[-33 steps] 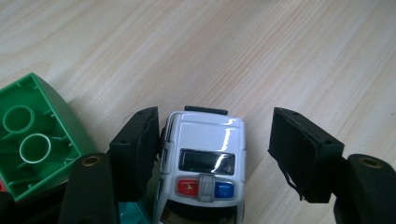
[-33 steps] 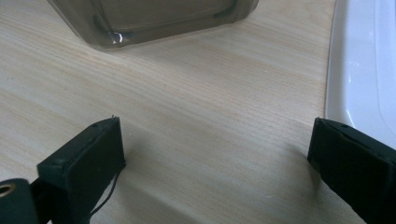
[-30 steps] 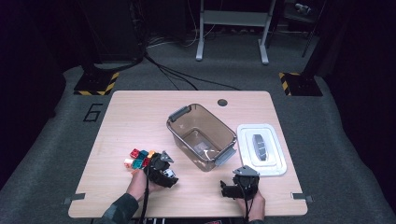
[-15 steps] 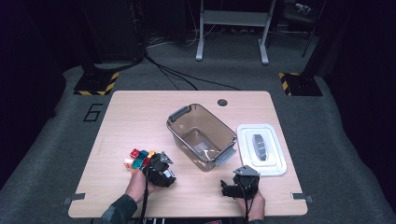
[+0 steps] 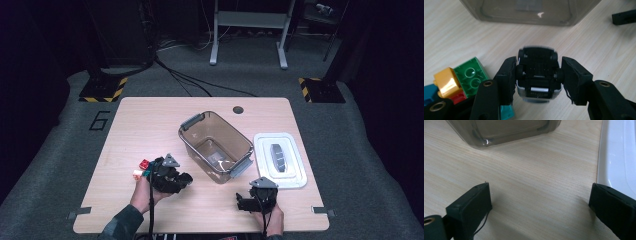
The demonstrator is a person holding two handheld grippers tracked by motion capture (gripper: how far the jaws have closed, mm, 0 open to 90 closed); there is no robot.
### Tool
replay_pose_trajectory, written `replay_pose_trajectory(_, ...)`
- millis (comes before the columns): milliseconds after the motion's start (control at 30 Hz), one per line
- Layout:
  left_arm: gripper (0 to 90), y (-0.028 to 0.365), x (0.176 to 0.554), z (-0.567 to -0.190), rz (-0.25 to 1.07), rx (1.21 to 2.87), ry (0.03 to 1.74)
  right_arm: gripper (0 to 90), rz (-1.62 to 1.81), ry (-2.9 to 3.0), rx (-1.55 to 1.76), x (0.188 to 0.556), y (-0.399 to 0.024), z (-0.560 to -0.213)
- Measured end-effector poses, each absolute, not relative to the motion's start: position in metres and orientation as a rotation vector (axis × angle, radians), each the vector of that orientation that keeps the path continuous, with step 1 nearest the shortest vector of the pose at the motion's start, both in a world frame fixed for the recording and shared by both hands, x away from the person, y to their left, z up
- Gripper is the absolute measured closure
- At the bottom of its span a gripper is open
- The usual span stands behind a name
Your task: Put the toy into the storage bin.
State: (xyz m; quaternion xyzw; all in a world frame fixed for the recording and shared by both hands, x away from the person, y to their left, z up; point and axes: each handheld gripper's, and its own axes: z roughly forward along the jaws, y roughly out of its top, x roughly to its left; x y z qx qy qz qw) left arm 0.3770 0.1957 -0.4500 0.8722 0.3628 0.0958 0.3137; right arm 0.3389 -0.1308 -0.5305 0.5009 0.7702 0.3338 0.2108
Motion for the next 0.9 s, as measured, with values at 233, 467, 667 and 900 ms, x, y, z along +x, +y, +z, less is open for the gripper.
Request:
replay_pose_trajectory(233, 47.9, 0.197, 0.381, -0.435, 0.277, 2.291, 0.949, 0.4, 0.926, 2.158, 1.384, 0.34, -0.13, -0.531)
replay_pose_trajectory(467, 47.9, 0.207, 0.385, -0.42, 0.297, 2.26, 0.978, 0.0, 0.918, 2.163, 1.38, 0.341, -0.13, -0.531)
replay_pose_trajectory(667, 47.9, 0.218, 0.388, -0.405, 0.32, 2.228, 0.99, 0.0, 0.915, 2.154, 1.383, 0.341, -0.129, -0.531)
replay_pose_trajectory(900, 47.9, 0.219, 0.397, -0.388, 0.345, 2.227, 1.001, 0.0, 0.911, 2.17, 1.368, 0.34, -0.131, -0.531)
